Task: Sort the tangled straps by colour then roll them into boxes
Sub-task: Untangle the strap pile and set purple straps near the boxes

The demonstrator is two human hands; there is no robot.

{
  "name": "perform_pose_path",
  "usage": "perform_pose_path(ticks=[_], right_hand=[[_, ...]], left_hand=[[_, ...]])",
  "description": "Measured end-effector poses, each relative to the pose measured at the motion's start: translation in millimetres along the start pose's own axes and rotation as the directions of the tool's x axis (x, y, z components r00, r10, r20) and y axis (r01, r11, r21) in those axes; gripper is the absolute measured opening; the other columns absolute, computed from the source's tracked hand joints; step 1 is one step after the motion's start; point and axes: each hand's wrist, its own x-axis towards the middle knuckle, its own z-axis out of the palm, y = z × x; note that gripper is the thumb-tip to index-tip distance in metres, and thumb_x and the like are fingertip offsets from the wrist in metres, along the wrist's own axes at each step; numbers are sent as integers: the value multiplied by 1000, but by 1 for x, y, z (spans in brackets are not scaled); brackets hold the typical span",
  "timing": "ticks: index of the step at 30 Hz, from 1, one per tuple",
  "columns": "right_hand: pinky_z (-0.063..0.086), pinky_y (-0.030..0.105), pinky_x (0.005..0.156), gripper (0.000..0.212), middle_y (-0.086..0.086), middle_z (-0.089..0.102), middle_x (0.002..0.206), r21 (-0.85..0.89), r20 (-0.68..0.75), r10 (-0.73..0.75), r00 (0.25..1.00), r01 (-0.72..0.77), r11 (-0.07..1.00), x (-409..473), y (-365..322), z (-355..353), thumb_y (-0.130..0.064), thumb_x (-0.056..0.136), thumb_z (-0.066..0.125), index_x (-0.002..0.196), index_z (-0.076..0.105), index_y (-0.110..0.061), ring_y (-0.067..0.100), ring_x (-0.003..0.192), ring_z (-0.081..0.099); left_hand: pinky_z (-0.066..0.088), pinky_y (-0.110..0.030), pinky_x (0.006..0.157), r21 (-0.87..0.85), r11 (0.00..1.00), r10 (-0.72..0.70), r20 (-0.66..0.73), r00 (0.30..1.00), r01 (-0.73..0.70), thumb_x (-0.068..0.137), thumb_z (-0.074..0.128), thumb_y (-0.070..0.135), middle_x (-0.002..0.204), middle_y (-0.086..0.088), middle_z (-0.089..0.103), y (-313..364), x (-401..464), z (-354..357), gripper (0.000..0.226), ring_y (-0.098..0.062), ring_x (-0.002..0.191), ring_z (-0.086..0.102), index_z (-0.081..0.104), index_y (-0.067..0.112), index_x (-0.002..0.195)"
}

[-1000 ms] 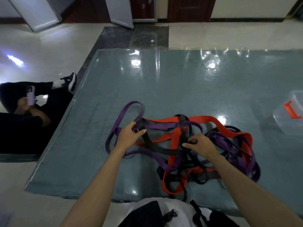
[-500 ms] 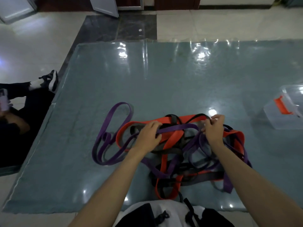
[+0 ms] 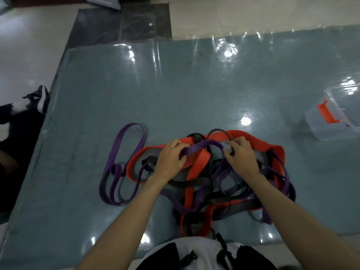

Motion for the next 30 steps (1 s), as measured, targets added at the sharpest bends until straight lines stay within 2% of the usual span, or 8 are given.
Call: perform_pose_path(ticks=[3,6,14,17,21,25,28,30], right_hand=[[48,54,88,44,15,55,130,-161,95,15,995,0,987,-4,-8,10,-50,84,79,120,74,-24,39,116,52],[41,59,98,27,16,44,153,-163,164,24,986,3,987,-6,-14,16,-40,85,81,108,78,-26,41,139,40],[22,56,117,8,9,35,164,-128,-167,-204,965,184,975,-13,-38,-11,-31,88,79,92,77,-25,35,154,26],[42,54,110,8,11,54,146,80,-129,-220,967,232,969,-17,-42,-13,-18,90,75,95,73,-13,34,135,50],[57,54,75,7,7,69,93,453,61,-47,997,14,891,-28,-56,-24,-20,103,58,100,52,-16,24,82,69],[60,47,75,6,-1,69,92,535,105,-24,994,-36,844,-38,-60,-31,-22,105,58,102,52,-19,17,85,69],[55,23,70,8,-2,70,93,589,89,31,996,-78,805,-41,-63,-35,-19,102,63,106,58,-13,-2,79,66],[54,16,64,10,2,71,95,640,115,74,991,-131,757,-42,-66,-37,-18,101,65,107,60,-12,-4,75,67]], left_hand=[[46,-28,91,-103,995,-20,-77,997,12,85,69,10,108,2,60,-2,-3,-24,39,-16,104,57,70,17,123],[48,-26,92,-153,987,-55,-35,998,49,85,70,4,109,5,62,-16,-12,-40,44,-13,102,61,71,19,126],[51,-28,103,-333,891,-363,-111,925,310,84,78,-1,113,2,76,-73,-62,-59,29,-14,110,70,77,14,109],[50,-34,104,-341,799,-528,-3,849,496,93,75,8,116,-6,75,-94,-76,-56,22,-20,113,68,74,9,115],[49,-34,92,-228,791,-592,-52,804,568,98,69,20,101,-13,72,-103,-82,-48,13,-29,101,67,78,11,96],[53,-40,80,-133,743,-667,-85,740,655,95,71,37,91,-10,70,-93,-86,-45,26,-33,93,68,65,20,75],[54,-45,78,94,844,-501,-215,838,528,91,74,35,90,-4,62,-59,-98,-39,25,-30,91,62,57,22,77],[52,-43,71,45,952,-295,-127,947,302,94,70,37,79,3,58,-29,-108,-32,26,-24,79,61,56,21,78]])
